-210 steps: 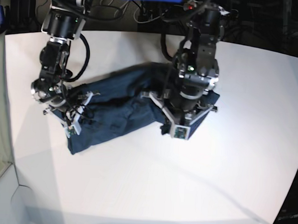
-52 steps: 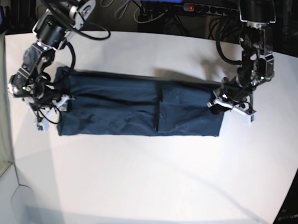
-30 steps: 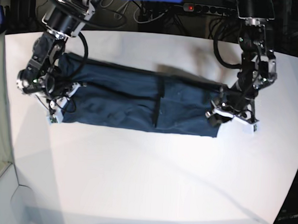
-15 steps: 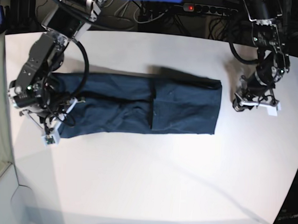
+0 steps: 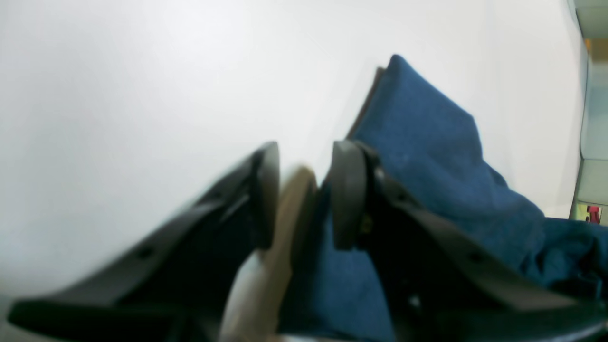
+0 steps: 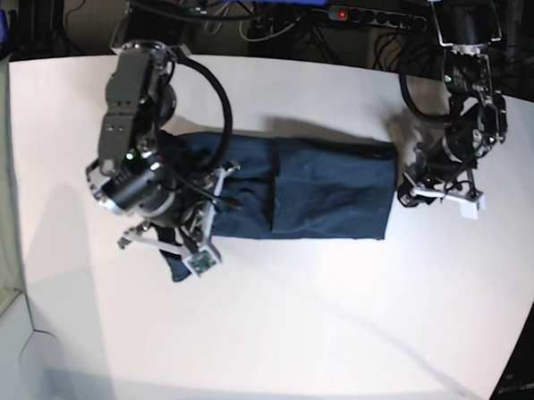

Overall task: Layout the t-shirt on the table in an organized manner, then fold the t-shirt properly
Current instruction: 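Fold the strip end with the right gripper over toward the left gripper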

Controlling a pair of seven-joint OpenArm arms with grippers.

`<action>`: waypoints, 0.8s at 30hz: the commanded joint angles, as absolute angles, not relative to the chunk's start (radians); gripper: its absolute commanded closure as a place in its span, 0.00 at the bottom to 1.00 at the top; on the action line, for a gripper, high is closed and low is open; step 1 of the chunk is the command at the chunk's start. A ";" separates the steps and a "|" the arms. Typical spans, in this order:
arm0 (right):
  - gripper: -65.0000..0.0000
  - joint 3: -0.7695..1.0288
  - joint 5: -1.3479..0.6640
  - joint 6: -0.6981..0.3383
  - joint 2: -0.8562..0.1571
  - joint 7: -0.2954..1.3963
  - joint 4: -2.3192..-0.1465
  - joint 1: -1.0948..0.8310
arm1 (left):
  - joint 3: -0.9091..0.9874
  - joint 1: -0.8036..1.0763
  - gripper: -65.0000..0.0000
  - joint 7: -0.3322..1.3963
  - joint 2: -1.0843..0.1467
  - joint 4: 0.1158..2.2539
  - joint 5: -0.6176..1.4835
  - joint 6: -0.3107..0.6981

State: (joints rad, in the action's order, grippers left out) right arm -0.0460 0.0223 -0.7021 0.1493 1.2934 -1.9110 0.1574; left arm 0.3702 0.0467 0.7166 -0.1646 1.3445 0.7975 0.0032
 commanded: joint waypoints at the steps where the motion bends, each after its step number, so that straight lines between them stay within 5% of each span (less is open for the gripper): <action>1: 1.00 -0.082 0.008 -0.698 0.157 1.274 -1.926 0.182 | 0.372 0.041 0.71 0.723 -0.168 1.354 0.794 -0.001; 14: 1.00 -0.516 0.008 -0.698 0.157 1.211 -1.916 0.249 | 0.346 0.041 0.71 0.722 -0.166 1.349 0.792 -0.001; 24: 1.00 -0.622 0.008 -0.698 0.157 0.943 -1.615 0.298 | 0.306 0.096 0.71 0.723 -0.165 1.369 0.803 -0.001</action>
